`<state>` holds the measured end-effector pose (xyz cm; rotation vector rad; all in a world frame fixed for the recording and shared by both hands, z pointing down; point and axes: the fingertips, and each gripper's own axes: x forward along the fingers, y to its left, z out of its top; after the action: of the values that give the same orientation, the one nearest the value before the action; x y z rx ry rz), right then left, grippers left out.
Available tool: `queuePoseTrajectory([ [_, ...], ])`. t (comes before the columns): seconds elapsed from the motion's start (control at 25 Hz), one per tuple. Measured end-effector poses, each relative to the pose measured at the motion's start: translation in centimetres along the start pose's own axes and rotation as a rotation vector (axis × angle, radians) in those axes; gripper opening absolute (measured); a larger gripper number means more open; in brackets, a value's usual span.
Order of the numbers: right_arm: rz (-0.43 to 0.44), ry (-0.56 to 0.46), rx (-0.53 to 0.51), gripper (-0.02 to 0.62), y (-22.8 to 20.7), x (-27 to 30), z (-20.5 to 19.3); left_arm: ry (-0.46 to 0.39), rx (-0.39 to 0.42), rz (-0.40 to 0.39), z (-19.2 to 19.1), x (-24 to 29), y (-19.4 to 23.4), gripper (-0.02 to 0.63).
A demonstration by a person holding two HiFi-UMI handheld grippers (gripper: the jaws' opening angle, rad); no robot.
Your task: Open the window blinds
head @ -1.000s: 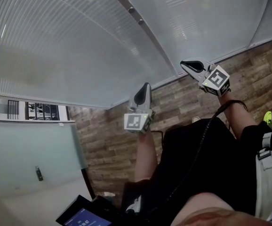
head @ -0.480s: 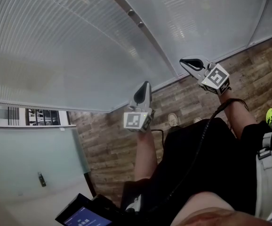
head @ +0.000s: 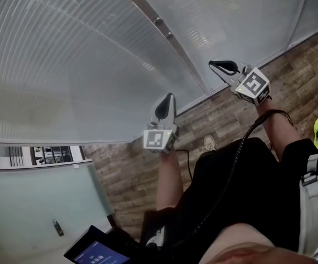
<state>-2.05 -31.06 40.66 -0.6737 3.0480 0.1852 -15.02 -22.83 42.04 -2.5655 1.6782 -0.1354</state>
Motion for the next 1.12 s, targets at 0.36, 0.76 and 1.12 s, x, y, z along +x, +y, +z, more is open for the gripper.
queuePoseTrajectory([
  [0.36, -0.104, 0.052, -0.094, 0.006, -3.5, 5.8, -0.1, -0.004, -0.013, -0.088, -1.0, 3.7, 6.0, 0.003],
  [0.76, -0.211, 0.14, -0.268, 0.006, -5.0, 9.8, 1.3, -0.013, -0.01, -0.169, -1.5, 4.7, 9.9, 0.003],
  [1.12, -0.313, 0.298, -0.564, 0.006, -6.9, 13.5, 3.9, -0.03, -0.048, -0.252, -2.7, 4.7, 10.7, 0.003],
])
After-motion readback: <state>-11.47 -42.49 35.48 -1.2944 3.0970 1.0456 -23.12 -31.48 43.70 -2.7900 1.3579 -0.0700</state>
